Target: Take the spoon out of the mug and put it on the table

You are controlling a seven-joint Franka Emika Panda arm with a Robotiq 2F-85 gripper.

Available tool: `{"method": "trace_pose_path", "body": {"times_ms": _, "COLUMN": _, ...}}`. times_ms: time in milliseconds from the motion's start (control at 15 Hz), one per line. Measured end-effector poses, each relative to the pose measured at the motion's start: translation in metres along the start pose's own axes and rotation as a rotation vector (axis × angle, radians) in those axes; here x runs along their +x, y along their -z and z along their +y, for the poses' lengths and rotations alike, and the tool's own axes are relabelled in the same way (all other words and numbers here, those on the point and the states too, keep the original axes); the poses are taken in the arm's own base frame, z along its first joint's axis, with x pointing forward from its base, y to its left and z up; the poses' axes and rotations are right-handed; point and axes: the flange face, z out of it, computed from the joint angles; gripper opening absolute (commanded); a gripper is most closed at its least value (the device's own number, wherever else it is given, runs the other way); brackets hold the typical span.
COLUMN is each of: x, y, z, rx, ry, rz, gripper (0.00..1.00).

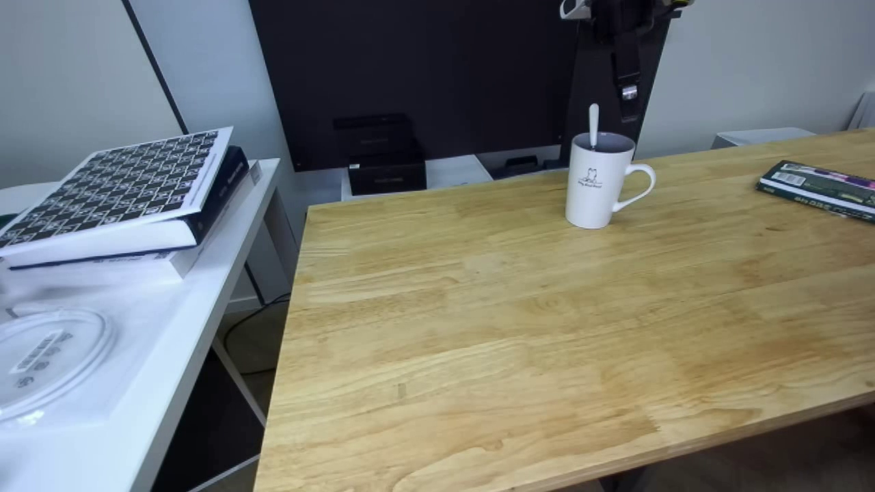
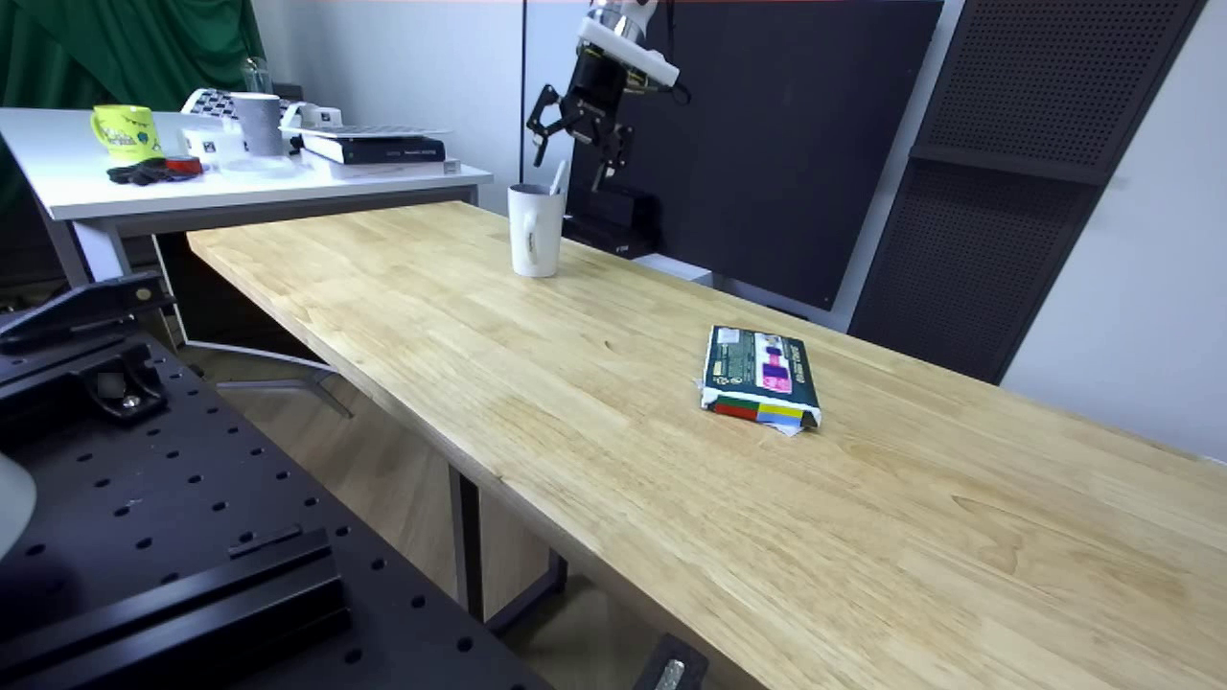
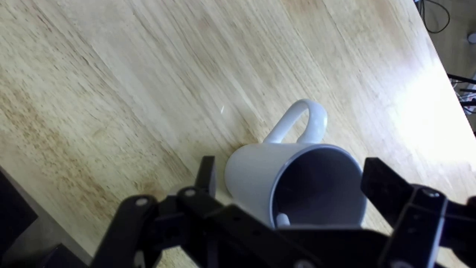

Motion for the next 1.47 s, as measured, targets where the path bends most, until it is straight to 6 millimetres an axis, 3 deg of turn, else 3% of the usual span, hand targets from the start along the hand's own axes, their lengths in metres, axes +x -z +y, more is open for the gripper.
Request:
{"method": "trace_pose_path", "body": {"times_ms": 667, "x": 0.026, "y": 0.006, "z": -0.025, "rx": -0.096, "ry": 0.042, "rz": 0.012, "gripper": 1.0}}
{"method": "trace_pose_path", "body": {"times_ms": 733, "x": 0.026, "y": 0.007, "z": -0.025, "rx": -0.1, "ry": 0.042, "rz": 0.011, "gripper": 0.75}}
{"method": "trace_pose_path", "body": {"times_ms": 867, "x": 0.026, "y": 0.007, "z": -0.024, "rx": -0.105, "ry": 0.041, "rz": 0.011, "gripper": 0.68}}
{"method": "trace_pose_path", "body": {"times_ms": 1467, "x": 0.029, "y": 0.009, "z": -0.023, "rx": -0.123, "ry": 0.043, "rz": 0.028, "gripper": 0.05}}
